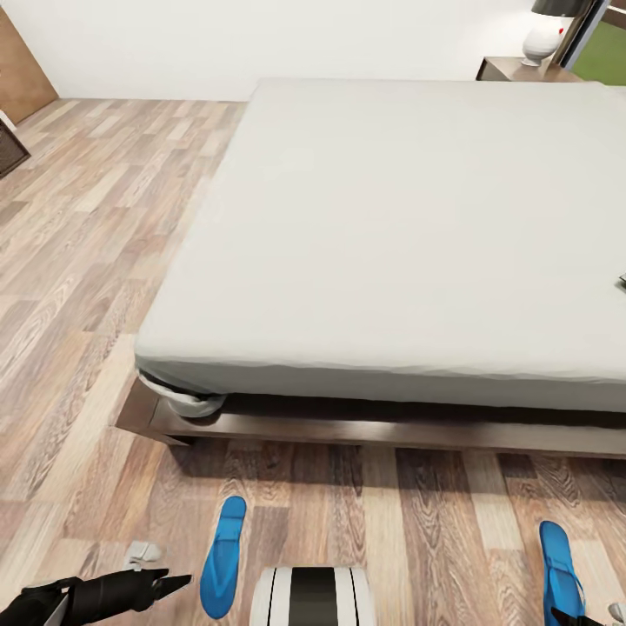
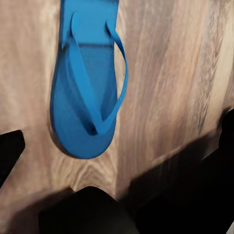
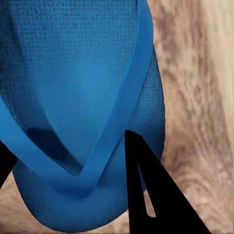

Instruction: In the bedroom, move the book from the bed onto either nightstand, and place the two sandals side by side next to the bed.

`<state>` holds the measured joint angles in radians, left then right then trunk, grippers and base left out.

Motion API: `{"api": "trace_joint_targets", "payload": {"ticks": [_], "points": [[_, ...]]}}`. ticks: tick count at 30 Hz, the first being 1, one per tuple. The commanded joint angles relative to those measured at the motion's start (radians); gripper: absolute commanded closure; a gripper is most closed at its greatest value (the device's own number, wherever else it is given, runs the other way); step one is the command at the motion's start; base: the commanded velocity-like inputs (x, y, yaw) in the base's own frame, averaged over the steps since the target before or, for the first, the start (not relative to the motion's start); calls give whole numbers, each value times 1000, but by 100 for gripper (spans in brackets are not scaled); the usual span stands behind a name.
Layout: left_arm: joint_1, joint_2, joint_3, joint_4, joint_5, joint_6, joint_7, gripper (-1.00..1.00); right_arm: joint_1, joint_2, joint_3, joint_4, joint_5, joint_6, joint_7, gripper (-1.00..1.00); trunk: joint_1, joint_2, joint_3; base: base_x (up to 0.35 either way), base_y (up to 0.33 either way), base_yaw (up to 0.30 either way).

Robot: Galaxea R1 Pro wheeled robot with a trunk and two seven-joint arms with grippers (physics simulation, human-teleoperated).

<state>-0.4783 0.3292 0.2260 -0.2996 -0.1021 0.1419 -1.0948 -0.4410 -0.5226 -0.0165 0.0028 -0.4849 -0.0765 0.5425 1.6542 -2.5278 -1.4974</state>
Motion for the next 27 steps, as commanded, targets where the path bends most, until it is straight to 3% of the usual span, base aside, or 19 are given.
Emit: {"api": "trace_joint_targets", "payload": {"ticks": [1,27], "points": [[0,-1,9,-1,-10,8,-6,-100,-1,-1,-2,2,0,-3,5,100,0,0,-1,0,318,0],[0,-1,9,-1,-10,10,-6,-100,-1,-1,-2,2,0,-3,5,100,0,0,-1,0,318,0]]}}
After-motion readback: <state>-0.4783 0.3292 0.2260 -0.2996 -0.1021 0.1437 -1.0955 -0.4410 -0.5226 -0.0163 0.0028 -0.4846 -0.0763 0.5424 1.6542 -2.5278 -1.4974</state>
